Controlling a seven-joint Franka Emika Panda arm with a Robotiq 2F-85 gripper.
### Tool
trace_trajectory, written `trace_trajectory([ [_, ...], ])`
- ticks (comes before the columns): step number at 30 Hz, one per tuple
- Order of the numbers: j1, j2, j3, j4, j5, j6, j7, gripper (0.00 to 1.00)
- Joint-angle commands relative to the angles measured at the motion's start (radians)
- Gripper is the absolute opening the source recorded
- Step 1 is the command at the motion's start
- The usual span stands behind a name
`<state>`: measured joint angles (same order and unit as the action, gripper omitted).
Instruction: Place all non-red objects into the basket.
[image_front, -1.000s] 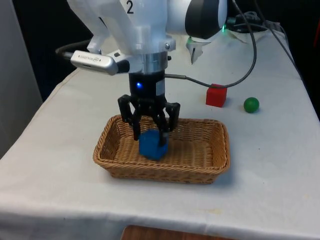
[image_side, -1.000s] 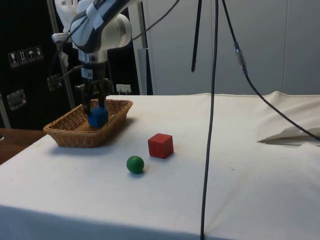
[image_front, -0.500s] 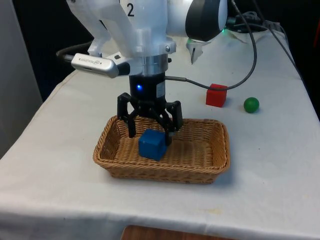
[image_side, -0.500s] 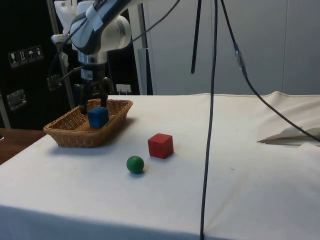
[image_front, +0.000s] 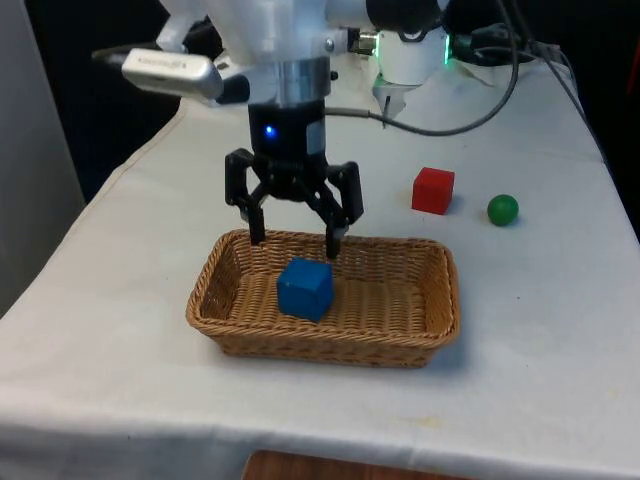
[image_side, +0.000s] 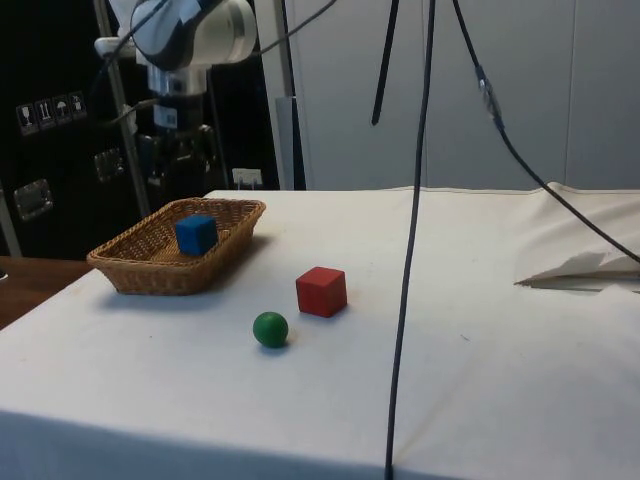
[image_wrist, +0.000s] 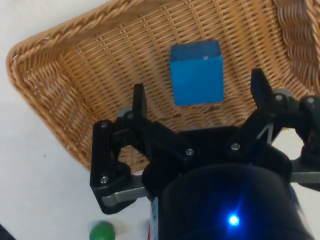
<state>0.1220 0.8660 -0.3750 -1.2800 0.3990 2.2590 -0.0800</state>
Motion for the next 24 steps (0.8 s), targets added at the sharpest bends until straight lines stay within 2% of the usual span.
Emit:
trace_trajectory([
  [1,0.004,-0.014,-0.005,-0.004,-0.008,-0.015,0.001,1.0],
  [5,0.001,-0.026,-0.004,0.0,-0.009,-0.027,-0.001,1.0],
  [6,0.005,-0.042,-0.008,-0.005,-0.016,-0.044,-0.001,1.0],
  [13,0.012,-0.088,-0.013,-0.014,-0.032,-0.1,-0.002,1.0],
  [14,0.005,-0.077,-0.008,-0.002,-0.027,-0.098,-0.003,1.0],
  [15,0.013,-0.095,-0.013,-0.016,-0.036,-0.106,-0.002,1.0],
  [22,0.028,-0.154,-0.013,-0.052,-0.063,-0.155,-0.003,1.0],
  [23,0.02,-0.139,-0.008,-0.033,-0.057,-0.161,-0.003,1.0],
  [24,0.031,-0.162,-0.013,-0.059,-0.066,-0.159,-0.002,1.0],
])
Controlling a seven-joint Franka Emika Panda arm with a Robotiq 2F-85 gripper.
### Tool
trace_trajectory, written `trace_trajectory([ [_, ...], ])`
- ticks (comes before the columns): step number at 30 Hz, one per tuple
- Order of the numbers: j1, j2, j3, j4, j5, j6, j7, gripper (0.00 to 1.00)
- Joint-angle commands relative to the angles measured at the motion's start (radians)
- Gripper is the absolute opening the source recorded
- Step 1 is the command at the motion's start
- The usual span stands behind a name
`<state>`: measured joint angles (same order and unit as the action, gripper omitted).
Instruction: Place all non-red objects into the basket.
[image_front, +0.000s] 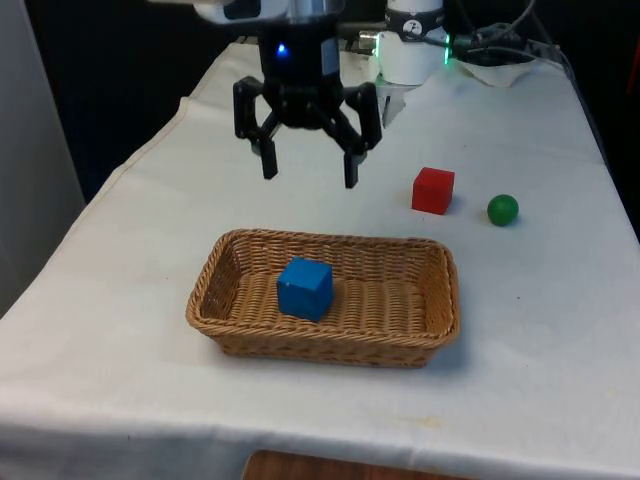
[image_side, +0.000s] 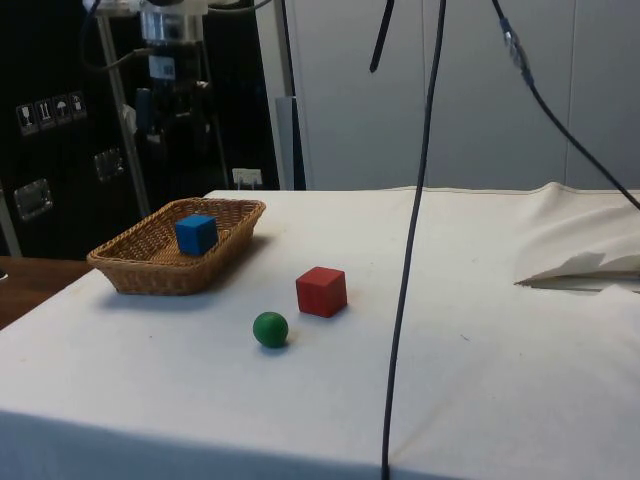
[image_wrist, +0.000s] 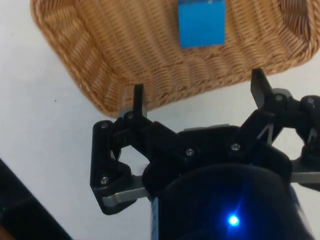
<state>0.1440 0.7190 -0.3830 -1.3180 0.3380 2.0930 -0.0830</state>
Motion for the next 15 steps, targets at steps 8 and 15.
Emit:
trace_trajectory([
  [8,0.026,-0.074,-0.005,-0.072,-0.035,-0.028,0.008,1.0],
  [15,0.026,-0.098,0.0,-0.089,-0.041,-0.057,0.009,1.0],
])
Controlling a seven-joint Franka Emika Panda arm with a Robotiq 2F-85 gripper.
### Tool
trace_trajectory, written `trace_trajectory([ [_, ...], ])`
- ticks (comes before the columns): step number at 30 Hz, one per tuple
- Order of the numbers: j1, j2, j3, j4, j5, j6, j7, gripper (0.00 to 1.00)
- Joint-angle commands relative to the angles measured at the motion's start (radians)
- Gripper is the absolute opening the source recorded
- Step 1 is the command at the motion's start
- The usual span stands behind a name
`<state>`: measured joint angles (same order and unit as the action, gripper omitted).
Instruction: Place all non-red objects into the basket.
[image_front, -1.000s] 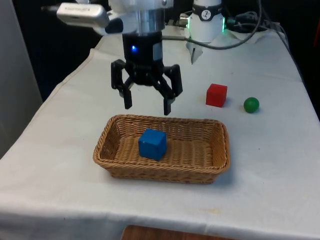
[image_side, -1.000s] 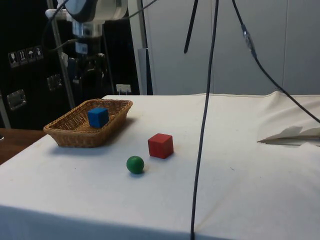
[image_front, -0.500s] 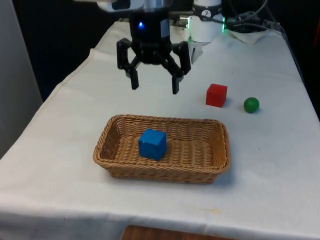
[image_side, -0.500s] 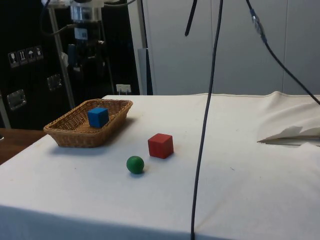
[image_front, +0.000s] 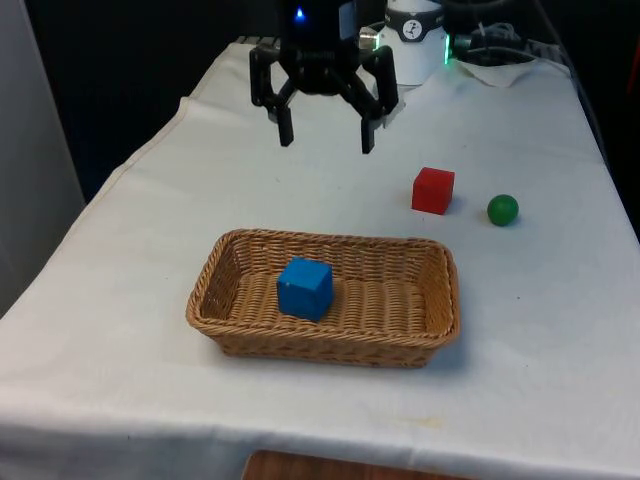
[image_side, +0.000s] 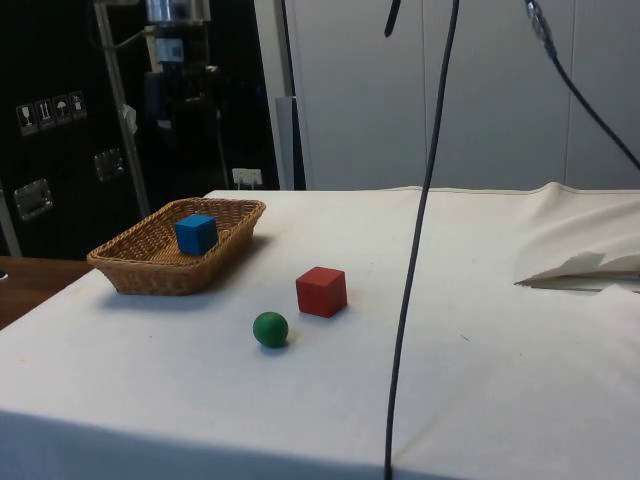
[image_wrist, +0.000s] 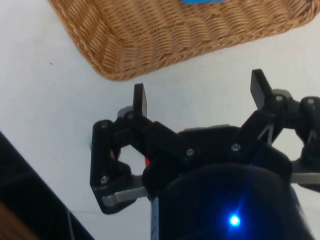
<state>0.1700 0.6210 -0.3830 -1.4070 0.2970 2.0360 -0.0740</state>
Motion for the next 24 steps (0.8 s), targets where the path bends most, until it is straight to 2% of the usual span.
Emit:
trace_trajectory([
  [1,0.011,-0.026,-0.006,-0.033,-0.012,0.006,0.007,1.0],
  [8,0.022,-0.072,-0.005,-0.093,-0.031,0.013,0.024,1.0],
  [9,0.013,-0.056,0.001,-0.068,-0.024,-0.003,0.017,1.0],
  [10,0.023,-0.077,-0.004,-0.1,-0.033,0.015,0.027,1.0],
  [15,0.03,-0.105,-0.004,-0.141,-0.044,0.02,0.043,1.0],
  [16,0.03,-0.11,-0.004,-0.147,-0.046,0.02,0.046,1.0],
  [17,0.021,-0.094,0.003,-0.124,-0.039,0.001,0.039,1.0],
  [18,0.032,-0.118,-0.003,-0.159,-0.051,0.021,0.052,1.0],
  [24,0.036,-0.145,0.0,-0.197,-0.065,0.026,0.069,1.0],
])
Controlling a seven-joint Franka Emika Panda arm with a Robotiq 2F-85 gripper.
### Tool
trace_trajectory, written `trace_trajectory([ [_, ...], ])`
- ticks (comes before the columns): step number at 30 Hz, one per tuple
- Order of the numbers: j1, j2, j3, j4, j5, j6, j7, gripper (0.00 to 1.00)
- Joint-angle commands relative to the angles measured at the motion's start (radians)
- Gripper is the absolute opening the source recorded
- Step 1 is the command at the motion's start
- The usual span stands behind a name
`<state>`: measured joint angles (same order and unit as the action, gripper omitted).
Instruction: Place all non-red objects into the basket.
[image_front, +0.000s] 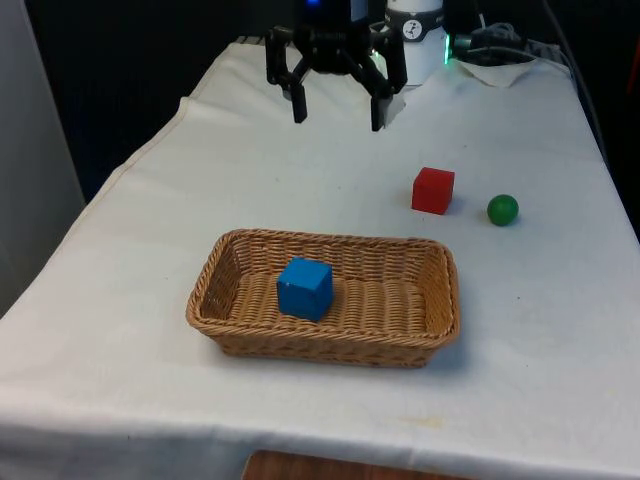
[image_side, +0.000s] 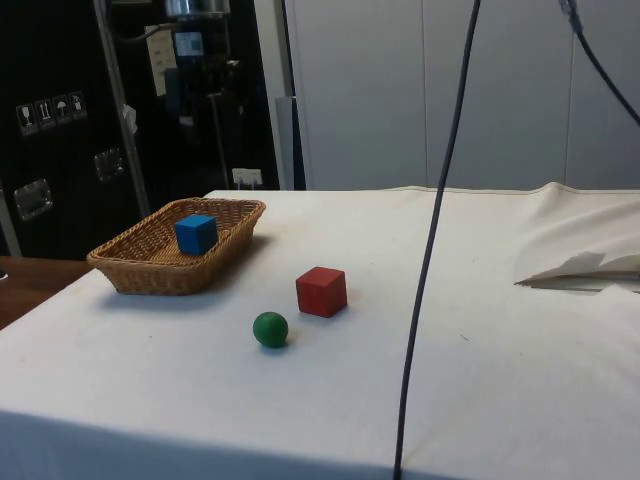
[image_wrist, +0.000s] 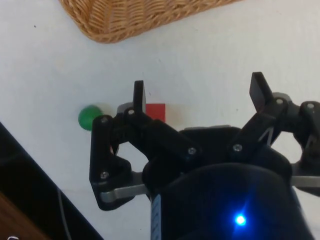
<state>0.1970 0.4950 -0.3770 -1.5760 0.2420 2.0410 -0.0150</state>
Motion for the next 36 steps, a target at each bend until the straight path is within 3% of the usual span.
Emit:
trace_trajectory([
  [1,0.0,-0.004,0.0,-0.006,-0.003,0.0,0.003,1.0],
  [2,0.01,-0.023,-0.006,-0.034,-0.013,0.021,0.013,1.0],
  [9,0.017,-0.068,0.002,-0.091,-0.027,0.028,0.04,1.0],
  [16,0.021,-0.091,0.02,-0.131,-0.031,0.051,0.067,1.0],
  [17,0.012,-0.086,0.023,-0.121,-0.025,0.033,0.055,1.0],
  [18,0.021,-0.093,0.024,-0.135,-0.032,0.055,0.071,1.0],
  [26,0.026,-0.131,0.04,-0.189,-0.05,0.086,0.09,1.0],
  [27,0.016,-0.109,0.046,-0.159,-0.039,0.061,0.081,1.0],
  [28,0.027,-0.136,0.042,-0.198,-0.051,0.092,0.09,1.0],
  [34,0.025,-0.176,0.056,-0.258,-0.063,0.133,0.094,1.0],
  [35,0.017,-0.16,0.061,-0.236,-0.053,0.113,0.086,1.0],
  [36,0.025,-0.183,0.058,-0.268,-0.064,0.14,0.095,1.0],
])
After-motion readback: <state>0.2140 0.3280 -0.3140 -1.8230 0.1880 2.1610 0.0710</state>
